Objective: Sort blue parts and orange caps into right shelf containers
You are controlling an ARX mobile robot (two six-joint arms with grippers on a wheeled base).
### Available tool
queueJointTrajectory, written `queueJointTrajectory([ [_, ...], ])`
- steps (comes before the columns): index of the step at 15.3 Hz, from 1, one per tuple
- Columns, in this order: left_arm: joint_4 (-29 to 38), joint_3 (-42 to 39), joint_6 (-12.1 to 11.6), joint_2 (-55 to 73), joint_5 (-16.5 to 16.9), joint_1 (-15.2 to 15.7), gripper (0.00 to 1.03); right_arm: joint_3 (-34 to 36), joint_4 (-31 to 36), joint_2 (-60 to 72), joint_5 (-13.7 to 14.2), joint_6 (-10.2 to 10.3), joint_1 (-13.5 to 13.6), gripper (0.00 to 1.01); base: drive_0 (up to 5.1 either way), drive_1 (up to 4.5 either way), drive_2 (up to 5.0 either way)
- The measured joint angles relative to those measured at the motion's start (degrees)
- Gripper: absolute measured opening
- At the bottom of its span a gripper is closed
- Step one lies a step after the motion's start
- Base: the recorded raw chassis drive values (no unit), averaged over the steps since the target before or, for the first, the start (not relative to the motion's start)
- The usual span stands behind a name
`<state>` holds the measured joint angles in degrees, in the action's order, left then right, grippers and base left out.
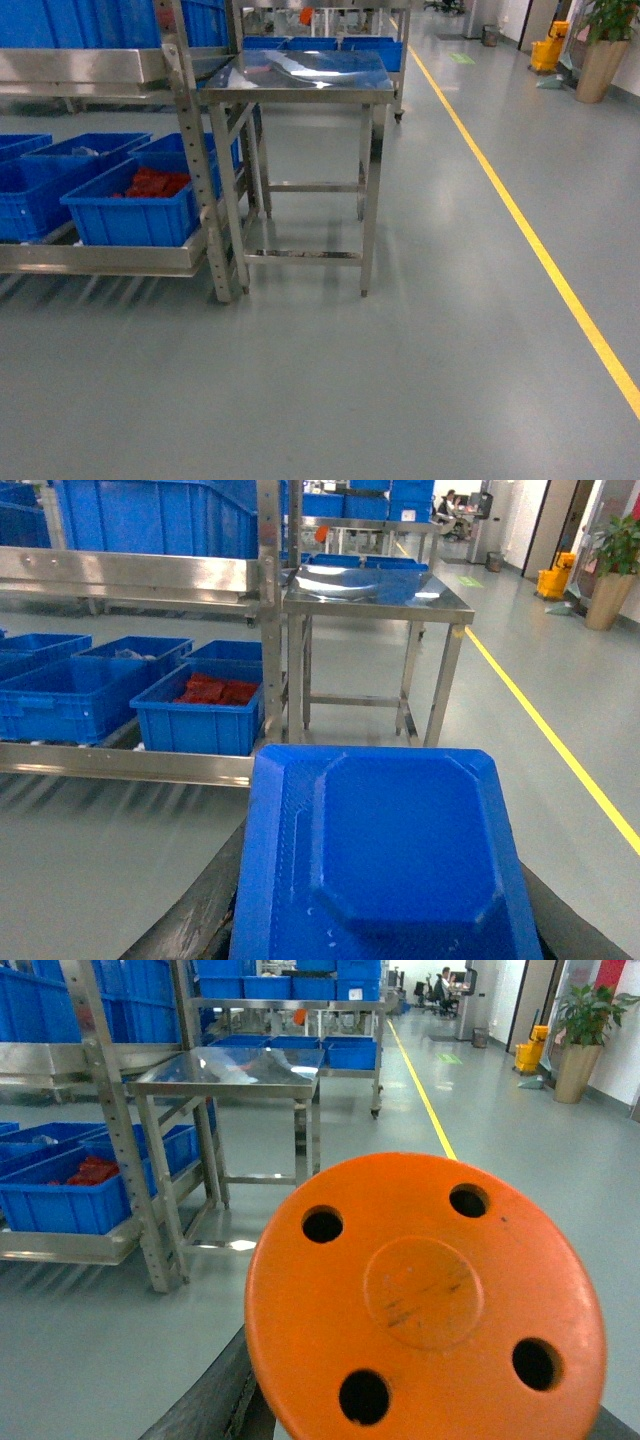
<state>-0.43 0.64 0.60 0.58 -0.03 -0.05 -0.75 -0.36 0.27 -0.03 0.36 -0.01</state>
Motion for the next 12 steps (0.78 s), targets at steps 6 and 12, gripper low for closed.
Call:
queueJointTrajectory([
  [6, 0.00, 0.00, 0.00, 0.02, -0.07, 0.00, 0.42, 0.00, -0.02, 0.00, 0.00, 0.00, 0.00, 0.44, 0.0, 4.25, -4.3],
  [12, 0.13, 0.00, 0.00, 0.00, 0.04, 0.00, 0.42, 0.00, -0.02, 0.00, 0.02, 0.00, 0.00, 0.44, 0.1, 4.34, -4.2],
])
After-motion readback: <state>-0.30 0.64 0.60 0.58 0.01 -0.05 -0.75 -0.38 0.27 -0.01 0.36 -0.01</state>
